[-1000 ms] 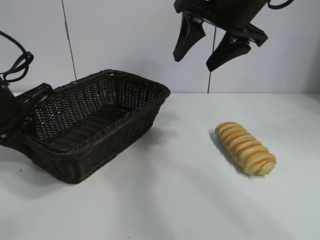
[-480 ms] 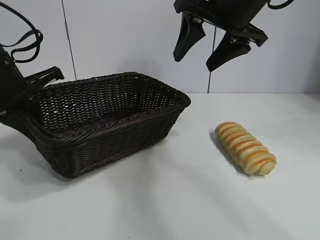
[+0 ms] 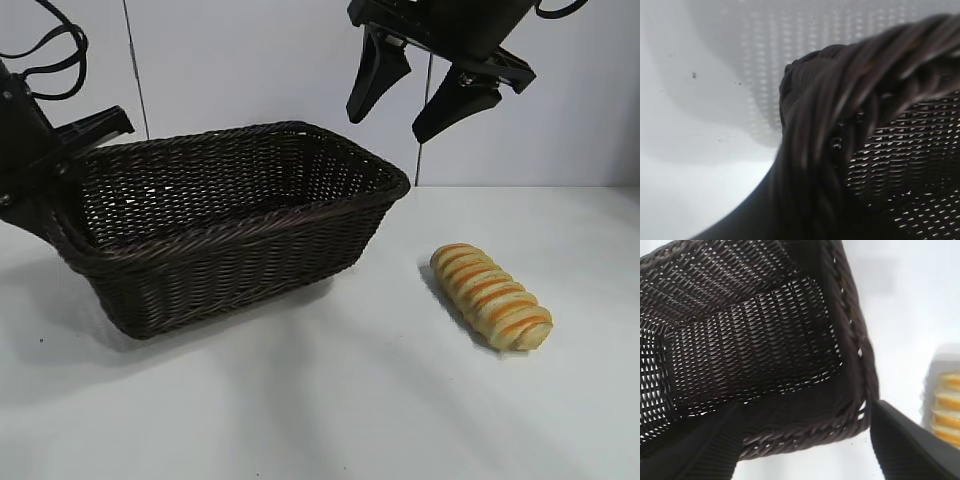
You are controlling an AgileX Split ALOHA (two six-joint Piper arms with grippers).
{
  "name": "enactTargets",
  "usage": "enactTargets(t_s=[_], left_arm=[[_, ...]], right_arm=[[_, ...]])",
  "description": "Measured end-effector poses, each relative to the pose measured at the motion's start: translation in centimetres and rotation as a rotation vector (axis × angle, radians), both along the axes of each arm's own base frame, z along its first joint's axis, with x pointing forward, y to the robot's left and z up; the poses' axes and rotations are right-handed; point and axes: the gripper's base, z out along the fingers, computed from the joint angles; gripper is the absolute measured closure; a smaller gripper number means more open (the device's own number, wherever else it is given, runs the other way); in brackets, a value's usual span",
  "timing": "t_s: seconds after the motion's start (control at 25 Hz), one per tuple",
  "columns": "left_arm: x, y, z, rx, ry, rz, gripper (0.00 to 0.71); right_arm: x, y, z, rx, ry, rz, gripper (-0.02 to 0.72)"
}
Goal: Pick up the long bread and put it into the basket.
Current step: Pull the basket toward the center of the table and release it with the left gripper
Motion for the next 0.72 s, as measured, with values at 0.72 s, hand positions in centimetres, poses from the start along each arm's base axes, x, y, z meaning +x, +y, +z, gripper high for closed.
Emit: enactTargets(t_s=[0.72], left_arm=[[5.7, -2.8, -0.8, -0.056, -0.034, -0.431, 0.609]], right_arm=[[0.0, 0.0, 0.0, 0.000, 0.002, 0.001, 0.185]])
